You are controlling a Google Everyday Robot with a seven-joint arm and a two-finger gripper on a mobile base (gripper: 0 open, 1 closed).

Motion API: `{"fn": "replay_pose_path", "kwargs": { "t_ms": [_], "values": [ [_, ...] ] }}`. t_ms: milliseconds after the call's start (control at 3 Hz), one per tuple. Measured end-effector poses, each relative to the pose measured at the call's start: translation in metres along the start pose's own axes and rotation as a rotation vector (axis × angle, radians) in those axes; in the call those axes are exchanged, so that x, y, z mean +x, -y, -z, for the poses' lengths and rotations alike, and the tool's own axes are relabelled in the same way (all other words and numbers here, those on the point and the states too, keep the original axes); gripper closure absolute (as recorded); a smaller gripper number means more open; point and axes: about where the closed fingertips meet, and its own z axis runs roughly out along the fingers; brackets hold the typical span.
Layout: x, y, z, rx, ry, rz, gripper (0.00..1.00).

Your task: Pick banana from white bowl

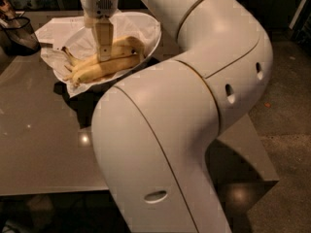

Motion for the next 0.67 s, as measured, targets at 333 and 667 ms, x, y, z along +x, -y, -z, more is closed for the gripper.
{"fn": "replay_pose_path", "kwargs": {
  "t_ms": [333,667],
  "values": [
    [0.0009,0.0014,0.0001,0.000,0.000,-0.004,0.28],
    [0.0020,0.0031,-0.0025,-0.006,0.004,-0.009,0.28]
  ]
}}
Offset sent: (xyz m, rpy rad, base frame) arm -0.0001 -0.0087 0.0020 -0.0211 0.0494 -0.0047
